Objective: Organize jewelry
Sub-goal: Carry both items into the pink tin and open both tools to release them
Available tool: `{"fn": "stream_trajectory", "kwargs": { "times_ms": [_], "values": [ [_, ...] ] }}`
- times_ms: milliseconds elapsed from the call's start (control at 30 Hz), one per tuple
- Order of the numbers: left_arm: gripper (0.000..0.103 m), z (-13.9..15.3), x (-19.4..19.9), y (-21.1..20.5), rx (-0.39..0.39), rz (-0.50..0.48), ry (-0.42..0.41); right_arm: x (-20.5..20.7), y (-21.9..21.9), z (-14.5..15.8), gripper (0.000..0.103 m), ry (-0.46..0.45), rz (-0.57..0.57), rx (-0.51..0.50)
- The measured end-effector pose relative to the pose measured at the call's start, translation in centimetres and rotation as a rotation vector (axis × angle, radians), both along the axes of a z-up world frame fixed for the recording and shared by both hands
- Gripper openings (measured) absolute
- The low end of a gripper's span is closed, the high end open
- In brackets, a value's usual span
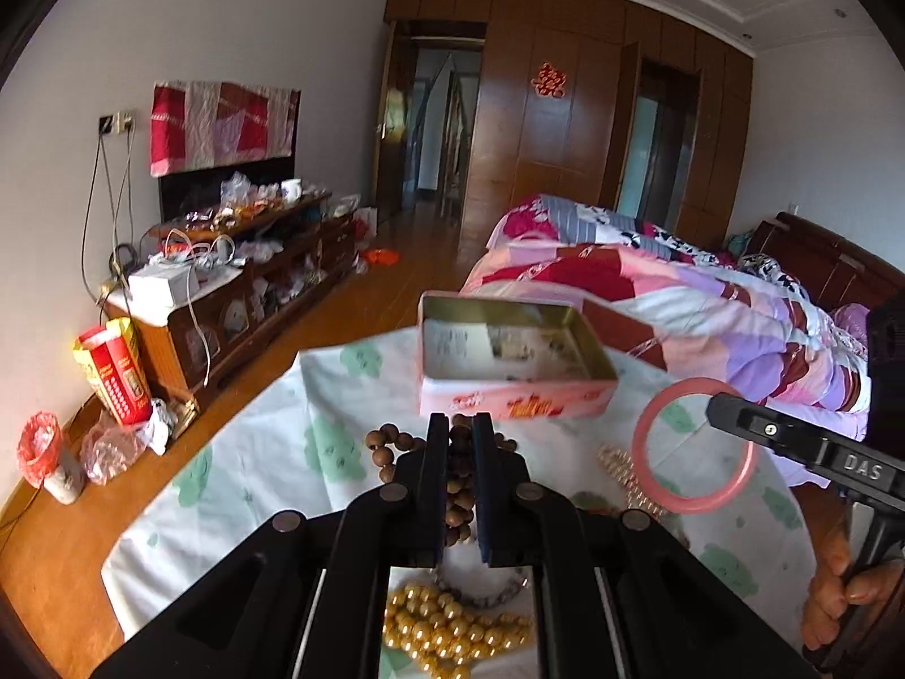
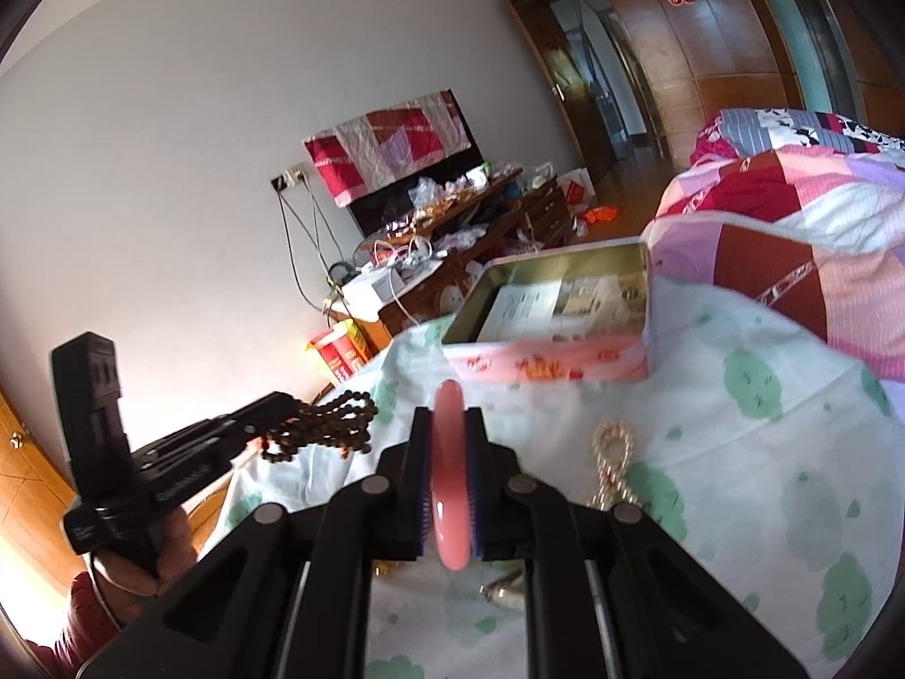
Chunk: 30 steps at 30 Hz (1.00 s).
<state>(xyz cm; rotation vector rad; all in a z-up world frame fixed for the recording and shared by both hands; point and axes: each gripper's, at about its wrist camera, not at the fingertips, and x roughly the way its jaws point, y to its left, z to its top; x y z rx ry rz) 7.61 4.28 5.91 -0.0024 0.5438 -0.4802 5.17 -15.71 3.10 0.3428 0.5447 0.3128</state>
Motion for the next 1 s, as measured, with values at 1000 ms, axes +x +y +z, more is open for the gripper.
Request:
{"fn": "stream_trajectory", "kwargs": {
  "times_ms": [1000],
  "values": [
    [0.008,-7.9,17.1,-9.5,0.147,0.052,0.241,18.4,-3.9,-6.2,0.013,0.182,-0.181,-0.011]
  ]
}}
